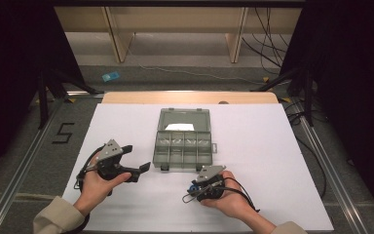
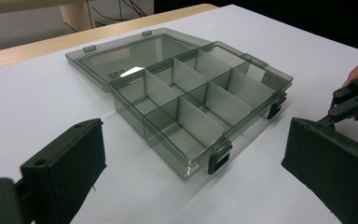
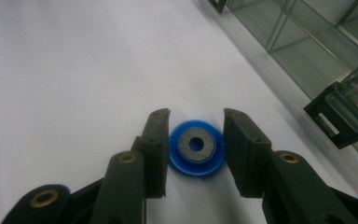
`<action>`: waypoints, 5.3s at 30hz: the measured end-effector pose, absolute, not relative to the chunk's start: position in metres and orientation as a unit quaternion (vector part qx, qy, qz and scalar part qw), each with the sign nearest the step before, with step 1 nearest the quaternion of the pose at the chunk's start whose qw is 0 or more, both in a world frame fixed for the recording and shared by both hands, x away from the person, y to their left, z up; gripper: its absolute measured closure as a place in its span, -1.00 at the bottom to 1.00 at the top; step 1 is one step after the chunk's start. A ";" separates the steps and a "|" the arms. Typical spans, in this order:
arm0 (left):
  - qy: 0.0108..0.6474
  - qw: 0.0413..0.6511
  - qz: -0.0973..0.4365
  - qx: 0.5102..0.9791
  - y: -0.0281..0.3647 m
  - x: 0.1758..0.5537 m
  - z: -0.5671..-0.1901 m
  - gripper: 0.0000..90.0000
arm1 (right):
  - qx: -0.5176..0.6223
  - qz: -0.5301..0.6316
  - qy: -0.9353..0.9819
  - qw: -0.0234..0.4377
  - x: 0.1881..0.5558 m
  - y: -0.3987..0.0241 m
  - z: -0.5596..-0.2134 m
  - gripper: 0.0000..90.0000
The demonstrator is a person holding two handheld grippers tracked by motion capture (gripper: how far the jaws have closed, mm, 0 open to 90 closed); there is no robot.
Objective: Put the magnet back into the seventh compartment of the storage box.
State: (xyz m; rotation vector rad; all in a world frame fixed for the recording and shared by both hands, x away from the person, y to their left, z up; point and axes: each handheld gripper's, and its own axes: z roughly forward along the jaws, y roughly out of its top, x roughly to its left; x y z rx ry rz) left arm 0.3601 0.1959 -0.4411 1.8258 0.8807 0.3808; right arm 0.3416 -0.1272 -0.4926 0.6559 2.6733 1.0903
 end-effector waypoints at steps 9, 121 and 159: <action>0.365 0.514 0.158 0.760 0.196 0.360 -0.441 -0.89 | 0.222 0.367 0.899 0.088 0.342 -0.128 -0.491 0.40; 0.375 0.525 0.168 0.745 0.200 0.362 -0.440 -0.84 | 0.260 0.435 0.845 0.170 0.357 -0.149 -0.452 0.40; 0.370 0.526 0.168 0.747 0.200 0.363 -0.440 -0.83 | 0.276 0.442 0.834 0.183 0.373 -0.153 -0.447 0.40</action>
